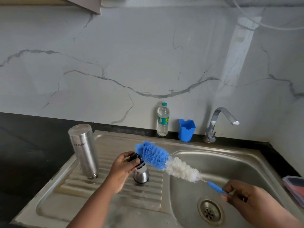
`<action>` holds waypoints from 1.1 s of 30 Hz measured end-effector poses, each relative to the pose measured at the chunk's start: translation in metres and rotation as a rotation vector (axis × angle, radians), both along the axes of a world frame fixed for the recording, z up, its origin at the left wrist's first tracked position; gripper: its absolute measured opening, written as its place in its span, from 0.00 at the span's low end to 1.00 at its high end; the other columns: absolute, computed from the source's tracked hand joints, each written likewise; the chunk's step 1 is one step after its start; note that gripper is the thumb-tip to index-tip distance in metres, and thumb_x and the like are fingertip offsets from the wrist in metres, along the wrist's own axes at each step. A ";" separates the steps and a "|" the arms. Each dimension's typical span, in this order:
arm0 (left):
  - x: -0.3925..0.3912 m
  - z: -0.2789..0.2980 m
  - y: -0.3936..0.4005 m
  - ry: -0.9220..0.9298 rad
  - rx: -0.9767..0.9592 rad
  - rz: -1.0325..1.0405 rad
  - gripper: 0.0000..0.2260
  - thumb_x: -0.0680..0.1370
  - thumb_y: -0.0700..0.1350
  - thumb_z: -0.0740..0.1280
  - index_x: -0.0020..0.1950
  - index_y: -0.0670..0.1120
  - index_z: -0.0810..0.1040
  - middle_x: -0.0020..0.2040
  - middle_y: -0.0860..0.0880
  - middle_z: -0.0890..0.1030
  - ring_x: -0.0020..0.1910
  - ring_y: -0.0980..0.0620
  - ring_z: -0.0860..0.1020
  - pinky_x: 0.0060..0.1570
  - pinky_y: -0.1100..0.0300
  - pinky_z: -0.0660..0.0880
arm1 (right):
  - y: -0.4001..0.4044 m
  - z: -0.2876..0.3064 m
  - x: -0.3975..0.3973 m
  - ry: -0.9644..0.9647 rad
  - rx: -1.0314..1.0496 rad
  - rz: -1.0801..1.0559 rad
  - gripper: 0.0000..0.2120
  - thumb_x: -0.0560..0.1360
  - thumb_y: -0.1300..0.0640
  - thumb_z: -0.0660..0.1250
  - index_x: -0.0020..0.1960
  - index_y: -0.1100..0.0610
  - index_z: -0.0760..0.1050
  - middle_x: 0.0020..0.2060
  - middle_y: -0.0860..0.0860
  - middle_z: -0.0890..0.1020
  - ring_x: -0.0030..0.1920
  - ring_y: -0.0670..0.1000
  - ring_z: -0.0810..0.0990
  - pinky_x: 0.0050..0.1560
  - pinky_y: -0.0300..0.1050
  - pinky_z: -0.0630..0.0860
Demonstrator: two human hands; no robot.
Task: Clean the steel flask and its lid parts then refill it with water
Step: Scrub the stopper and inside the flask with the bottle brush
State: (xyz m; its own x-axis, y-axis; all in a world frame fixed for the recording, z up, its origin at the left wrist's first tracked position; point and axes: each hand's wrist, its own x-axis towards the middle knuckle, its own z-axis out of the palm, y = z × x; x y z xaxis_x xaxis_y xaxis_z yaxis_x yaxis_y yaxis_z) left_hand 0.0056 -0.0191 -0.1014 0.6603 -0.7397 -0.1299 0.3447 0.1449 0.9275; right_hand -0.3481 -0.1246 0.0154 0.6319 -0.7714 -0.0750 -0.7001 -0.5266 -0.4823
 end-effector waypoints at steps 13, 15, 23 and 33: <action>-0.090 0.045 -0.097 0.430 -0.196 0.011 0.10 0.74 0.43 0.69 0.53 0.41 0.78 0.48 0.43 0.84 0.46 0.50 0.82 0.48 0.58 0.80 | -0.073 0.007 -0.063 -0.165 -0.059 0.011 0.08 0.74 0.51 0.71 0.37 0.46 0.76 0.29 0.39 0.78 0.29 0.42 0.74 0.31 0.36 0.69; -0.102 0.050 -0.110 0.447 -0.210 0.035 0.11 0.74 0.45 0.69 0.53 0.42 0.79 0.46 0.44 0.85 0.45 0.50 0.83 0.52 0.57 0.77 | -0.089 0.006 -0.068 -0.179 -0.083 0.014 0.08 0.74 0.50 0.70 0.37 0.45 0.76 0.29 0.41 0.78 0.27 0.44 0.73 0.32 0.41 0.71; -0.120 0.072 -0.135 0.494 -0.239 0.132 0.12 0.82 0.45 0.62 0.59 0.38 0.76 0.52 0.38 0.81 0.52 0.43 0.80 0.52 0.53 0.78 | -0.125 0.016 -0.077 -0.301 -0.085 0.050 0.09 0.75 0.53 0.70 0.36 0.47 0.75 0.29 0.53 0.78 0.23 0.45 0.69 0.27 0.39 0.66; -0.121 0.076 -0.140 0.591 -0.267 0.185 0.13 0.84 0.47 0.58 0.59 0.39 0.75 0.52 0.38 0.79 0.49 0.44 0.78 0.47 0.55 0.76 | -0.126 0.011 -0.069 -0.385 0.105 0.002 0.09 0.75 0.56 0.70 0.37 0.50 0.77 0.24 0.48 0.72 0.21 0.44 0.64 0.23 0.35 0.62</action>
